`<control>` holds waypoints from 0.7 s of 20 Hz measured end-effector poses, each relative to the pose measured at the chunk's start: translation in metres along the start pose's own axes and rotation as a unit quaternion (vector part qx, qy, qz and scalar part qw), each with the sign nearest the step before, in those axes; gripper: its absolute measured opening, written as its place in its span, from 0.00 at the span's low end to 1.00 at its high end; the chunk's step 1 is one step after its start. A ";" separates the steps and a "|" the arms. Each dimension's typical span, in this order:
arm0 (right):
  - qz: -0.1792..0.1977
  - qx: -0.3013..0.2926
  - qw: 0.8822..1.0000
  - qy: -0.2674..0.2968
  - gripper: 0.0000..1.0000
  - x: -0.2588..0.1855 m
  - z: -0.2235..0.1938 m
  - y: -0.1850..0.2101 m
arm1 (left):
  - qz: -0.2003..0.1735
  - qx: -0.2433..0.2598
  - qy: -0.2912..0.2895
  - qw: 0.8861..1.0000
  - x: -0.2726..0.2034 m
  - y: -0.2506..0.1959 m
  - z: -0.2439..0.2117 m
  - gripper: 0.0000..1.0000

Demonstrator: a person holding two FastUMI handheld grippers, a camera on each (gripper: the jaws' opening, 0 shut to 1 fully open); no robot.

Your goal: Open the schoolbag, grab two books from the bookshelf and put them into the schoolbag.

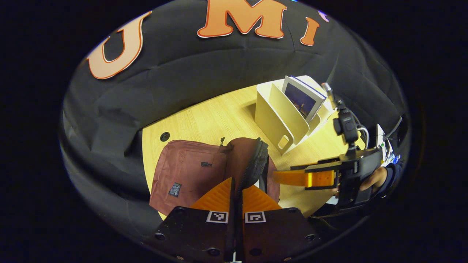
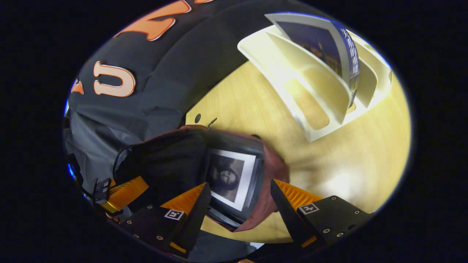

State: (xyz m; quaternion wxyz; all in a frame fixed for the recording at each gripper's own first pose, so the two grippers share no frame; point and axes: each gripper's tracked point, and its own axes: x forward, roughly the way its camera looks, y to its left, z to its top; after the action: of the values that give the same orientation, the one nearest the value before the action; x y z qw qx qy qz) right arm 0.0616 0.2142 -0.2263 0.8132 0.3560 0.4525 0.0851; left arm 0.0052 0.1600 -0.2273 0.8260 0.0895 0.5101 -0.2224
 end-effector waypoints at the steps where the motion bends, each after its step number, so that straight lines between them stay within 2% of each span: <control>1: -0.009 -0.011 1.000 -0.003 0.97 -0.010 0.006 -0.005 | 0.001 0.000 0.001 1.000 0.001 -0.002 -0.001 0.02; 5: -0.040 -0.072 0.996 -0.019 0.97 -0.052 0.029 -0.023 | 0.004 0.001 0.002 1.000 0.007 -0.008 -0.004 0.02; 8: -0.085 -0.134 0.987 -0.018 0.98 -0.086 0.051 -0.041 | 0.006 -0.004 0.006 1.000 0.011 -0.009 -0.006 0.02; 14: -0.145 -0.196 0.970 -0.021 0.98 -0.137 0.118 -0.057 | 0.008 -0.020 0.011 1.000 0.015 -0.011 -0.008 0.02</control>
State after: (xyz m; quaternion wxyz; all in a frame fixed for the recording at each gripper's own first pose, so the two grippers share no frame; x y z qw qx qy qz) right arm 0.0667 0.0501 -0.1317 0.8802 0.1218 0.4564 0.0464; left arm -0.0008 0.1498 -0.2432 0.8238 0.0796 0.5227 -0.2045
